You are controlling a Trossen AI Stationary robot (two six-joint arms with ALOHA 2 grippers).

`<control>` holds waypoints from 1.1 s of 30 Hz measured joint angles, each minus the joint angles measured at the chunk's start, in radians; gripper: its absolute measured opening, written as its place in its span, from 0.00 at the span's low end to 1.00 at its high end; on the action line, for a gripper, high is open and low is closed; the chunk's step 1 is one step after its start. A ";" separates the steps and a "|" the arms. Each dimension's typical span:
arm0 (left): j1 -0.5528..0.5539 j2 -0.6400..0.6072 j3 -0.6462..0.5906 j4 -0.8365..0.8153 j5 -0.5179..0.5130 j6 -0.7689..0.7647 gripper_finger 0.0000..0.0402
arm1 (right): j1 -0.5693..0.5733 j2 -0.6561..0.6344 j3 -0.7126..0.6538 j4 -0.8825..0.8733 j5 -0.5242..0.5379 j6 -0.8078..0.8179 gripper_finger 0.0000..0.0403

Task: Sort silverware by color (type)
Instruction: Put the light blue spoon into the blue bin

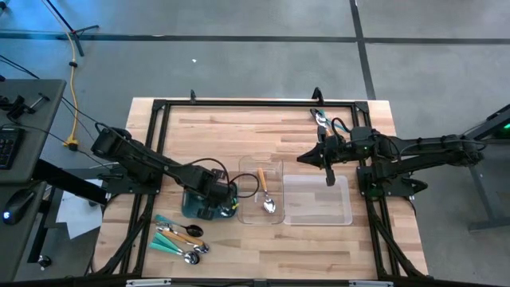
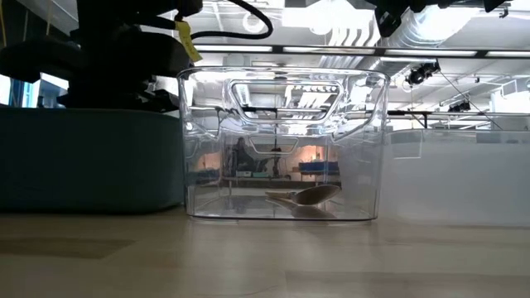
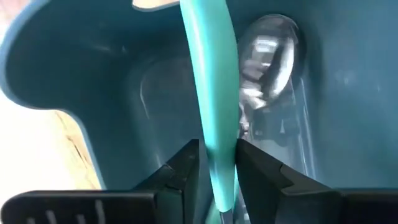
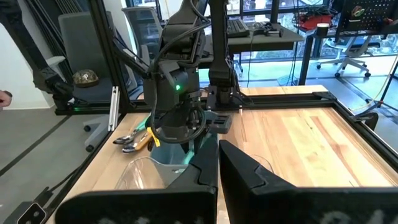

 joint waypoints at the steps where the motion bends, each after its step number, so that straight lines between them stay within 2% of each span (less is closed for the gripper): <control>1: 0.000 0.000 0.000 0.000 0.004 0.002 0.24 | 0.000 0.000 0.000 0.000 0.000 0.000 0.00; 14: 0.000 0.000 0.000 0.003 0.036 0.017 0.26 | 0.000 0.000 0.000 0.000 0.000 0.000 0.00; 27: 0.000 0.000 0.000 0.003 0.056 -0.001 0.46 | 0.000 0.000 0.000 0.000 0.000 0.000 0.00; 33: 0.000 0.000 0.000 0.003 0.056 -0.001 0.50 | 0.000 0.000 0.000 0.000 0.000 0.000 0.00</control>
